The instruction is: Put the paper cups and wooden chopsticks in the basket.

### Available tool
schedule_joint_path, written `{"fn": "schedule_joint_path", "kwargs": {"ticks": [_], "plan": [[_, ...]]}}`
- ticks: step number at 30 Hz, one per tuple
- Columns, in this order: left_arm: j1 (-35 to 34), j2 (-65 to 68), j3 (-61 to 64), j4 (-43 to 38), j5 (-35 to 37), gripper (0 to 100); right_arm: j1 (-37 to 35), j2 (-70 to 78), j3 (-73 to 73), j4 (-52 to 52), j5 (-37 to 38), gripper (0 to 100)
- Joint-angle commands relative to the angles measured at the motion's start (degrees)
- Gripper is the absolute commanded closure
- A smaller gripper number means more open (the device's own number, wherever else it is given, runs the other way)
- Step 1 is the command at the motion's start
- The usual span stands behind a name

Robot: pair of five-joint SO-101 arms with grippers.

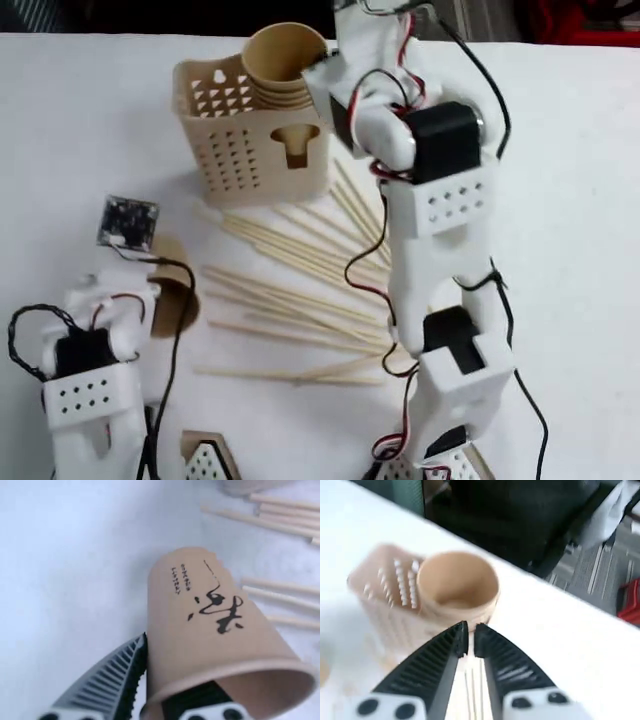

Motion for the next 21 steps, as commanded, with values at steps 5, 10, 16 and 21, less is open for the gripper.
{"fn": "schedule_joint_path", "kwargs": {"ticks": [5, 10, 16, 21], "plan": [[-0.31, -0.57, -21.63, 9.67, 4.13, 98, 3.38, -5.93, 8.70, 2.42, -0.53, 98.1], [0.92, -0.13, -34.11, 13.27, 7.03, 98, 3.38, -11.65, 22.59, 2.33, -0.53, 98.1], [7.69, 0.04, -45.80, 16.35, 9.23, 98, 5.58, -18.59, 39.56, 1.19, -0.97, 98.1], [12.26, 8.66, -56.79, 19.52, 11.69, 98, 10.59, -23.87, 57.67, -7.34, -1.05, 98.1]]}}
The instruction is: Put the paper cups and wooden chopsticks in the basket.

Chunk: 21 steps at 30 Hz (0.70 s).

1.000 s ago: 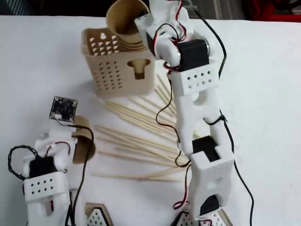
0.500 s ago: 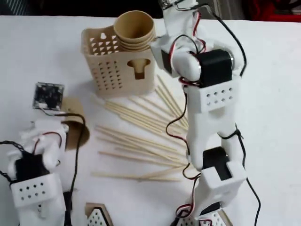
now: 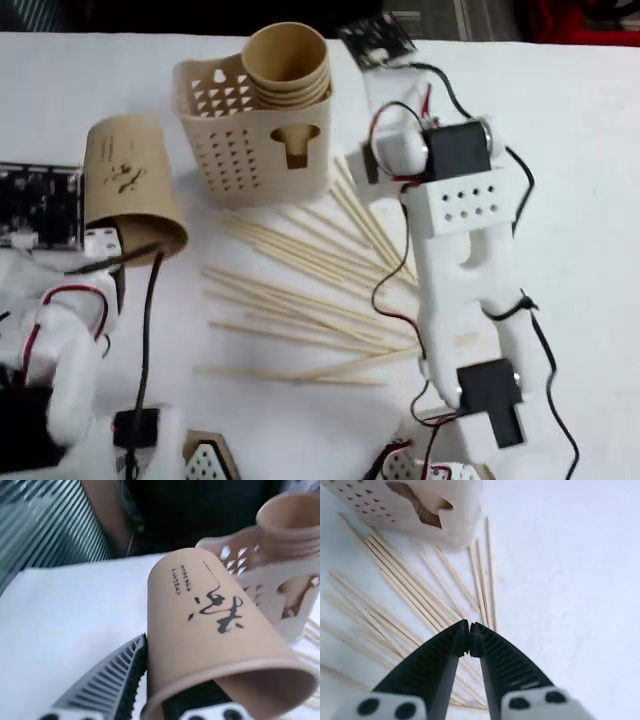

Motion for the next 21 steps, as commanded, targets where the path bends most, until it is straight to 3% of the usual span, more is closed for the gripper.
{"fn": "schedule_joint_path", "kwargs": {"ticks": [1, 10, 21], "plan": [[3.56, 9.80, -10.99, 2.73, 2.20, 98, 3.91, -5.67, 12.66, -8.31, -0.53, 98.1], [10.77, 36.00, -40.97, 9.41, 3.52, 98, 8.75, -11.12, 40.79, -33.19, -8.35, 98.1], [17.89, 63.25, -67.69, 9.58, 3.52, 98, 8.92, -10.95, 44.22, -36.53, -8.62, 98.1]]}}
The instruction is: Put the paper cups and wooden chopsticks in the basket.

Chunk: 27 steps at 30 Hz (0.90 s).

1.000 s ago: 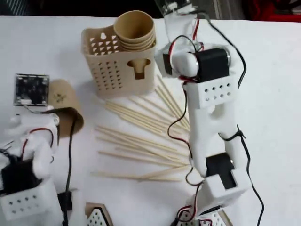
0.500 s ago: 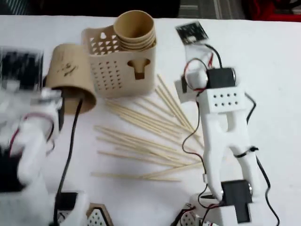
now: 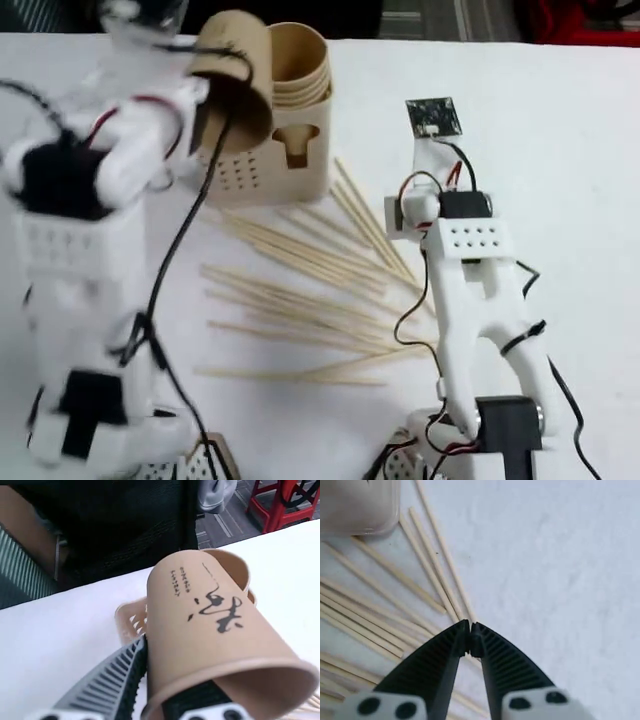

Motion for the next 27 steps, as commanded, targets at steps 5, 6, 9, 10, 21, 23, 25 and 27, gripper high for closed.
{"fn": "schedule_joint_path", "kwargs": {"ticks": [5, 6, 9, 10, 21, 23, 25, 27], "plan": [[3.65, 12.88, -17.76, 0.26, 0.53, 98, 0.66, -2.24, -0.35, -0.92, -0.62, 98.1], [3.74, 14.37, -19.16, 0.88, 0.53, 98, 0.66, -2.24, -0.35, -0.92, -0.62, 98.1], [3.74, 17.63, -21.54, 2.37, 0.53, 98, 0.66, -2.24, -0.35, -0.92, -0.62, 98.1], [3.56, 18.33, -21.98, 2.73, 0.35, 98, 0.66, -2.24, -0.35, -0.92, -0.62, 98.1], [2.59, 19.74, -23.12, 1.41, 2.37, 80, 0.66, -2.42, -0.35, -0.92, -0.62, 98.1], [2.42, 19.74, -23.12, -0.62, 2.64, 80, 0.66, -2.33, -0.35, -0.92, -0.62, 98.1], [2.33, 20.00, -23.12, -2.99, 2.64, 80, 0.57, -2.33, -0.35, -0.92, -0.62, 98.1], [2.33, 21.32, -23.38, -5.71, 2.64, 80, 0.57, -2.33, -0.35, -0.84, -0.62, 98.1]]}}
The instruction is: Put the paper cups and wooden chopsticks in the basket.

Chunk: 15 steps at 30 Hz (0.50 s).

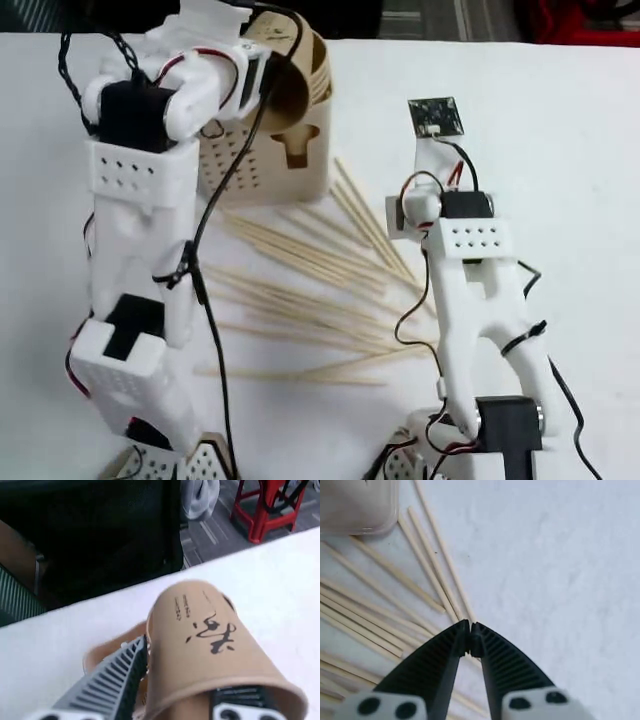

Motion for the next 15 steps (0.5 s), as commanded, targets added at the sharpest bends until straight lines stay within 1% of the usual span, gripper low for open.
{"fn": "schedule_joint_path", "kwargs": {"ticks": [1, 4, 9, 15], "plan": [[-0.75, 1.63, -2.81, -5.98, 0.88, 80, 0.40, -2.33, -0.35, -0.84, -0.62, 98.1], [-0.75, 4.70, -2.73, -11.34, 0.97, 80, 0.40, -2.24, -0.26, -0.84, -0.62, 98.1], [-0.75, 9.54, -2.90, -18.11, 1.05, 80, 0.13, -2.24, -0.26, -0.84, -0.62, 98.1], [-0.48, 10.77, -2.99, -21.89, 1.05, 80, -0.04, -2.24, -0.26, -0.84, -0.62, 98.1]]}}
